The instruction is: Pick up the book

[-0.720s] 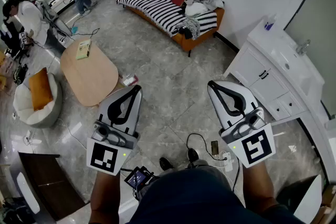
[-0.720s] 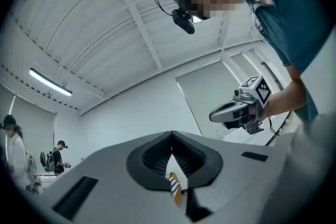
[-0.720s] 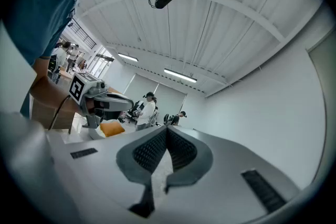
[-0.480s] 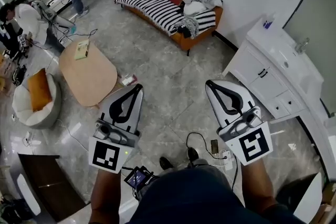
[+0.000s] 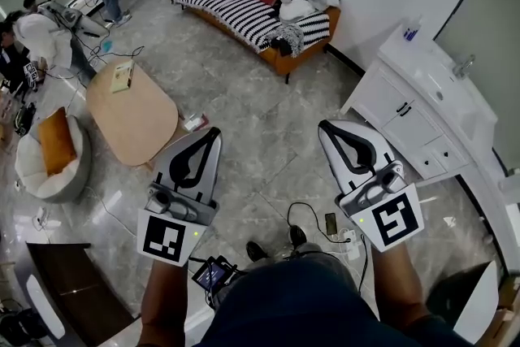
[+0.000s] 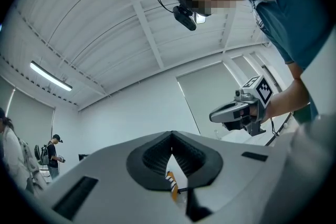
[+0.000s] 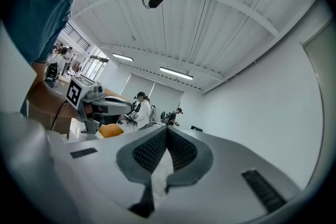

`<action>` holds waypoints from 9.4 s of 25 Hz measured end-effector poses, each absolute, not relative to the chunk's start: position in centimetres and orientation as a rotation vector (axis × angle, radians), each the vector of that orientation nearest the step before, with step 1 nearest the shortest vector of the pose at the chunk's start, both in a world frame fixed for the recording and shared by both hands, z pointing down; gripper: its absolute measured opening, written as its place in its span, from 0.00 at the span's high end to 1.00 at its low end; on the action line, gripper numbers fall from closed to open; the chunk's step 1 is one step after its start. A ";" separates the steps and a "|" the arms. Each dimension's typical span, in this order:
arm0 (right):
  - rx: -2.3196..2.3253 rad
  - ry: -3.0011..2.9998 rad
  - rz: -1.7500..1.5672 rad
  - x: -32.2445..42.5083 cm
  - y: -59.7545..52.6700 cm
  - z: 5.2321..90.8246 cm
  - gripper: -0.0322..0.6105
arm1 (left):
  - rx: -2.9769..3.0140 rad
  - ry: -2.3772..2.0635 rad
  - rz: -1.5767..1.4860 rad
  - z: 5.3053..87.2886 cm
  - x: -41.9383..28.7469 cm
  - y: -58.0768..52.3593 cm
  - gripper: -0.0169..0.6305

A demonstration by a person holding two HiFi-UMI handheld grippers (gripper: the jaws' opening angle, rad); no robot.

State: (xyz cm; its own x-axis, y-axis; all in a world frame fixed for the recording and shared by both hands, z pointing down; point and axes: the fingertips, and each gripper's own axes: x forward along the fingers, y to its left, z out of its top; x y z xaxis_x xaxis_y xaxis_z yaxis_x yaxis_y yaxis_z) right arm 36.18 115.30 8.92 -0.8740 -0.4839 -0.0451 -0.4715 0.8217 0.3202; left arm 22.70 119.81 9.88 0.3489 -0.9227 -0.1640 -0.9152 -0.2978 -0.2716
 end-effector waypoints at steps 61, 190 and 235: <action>0.946 -2.966 -0.437 26.0 84.2 8.7 0.93 | -2.404 1.487 0.065 8.7 12.6 87.1 0.97; 1.030 -2.576 0.551 -6.1 -30.6 51.3 0.86 | -2.752 1.595 -0.290 27.5 -19.7 -14.3 0.97; 0.834 -2.210 1.401 -4.1 -45.0 89.6 0.44 | -2.989 1.869 -0.636 48.1 -19.3 -20.8 0.97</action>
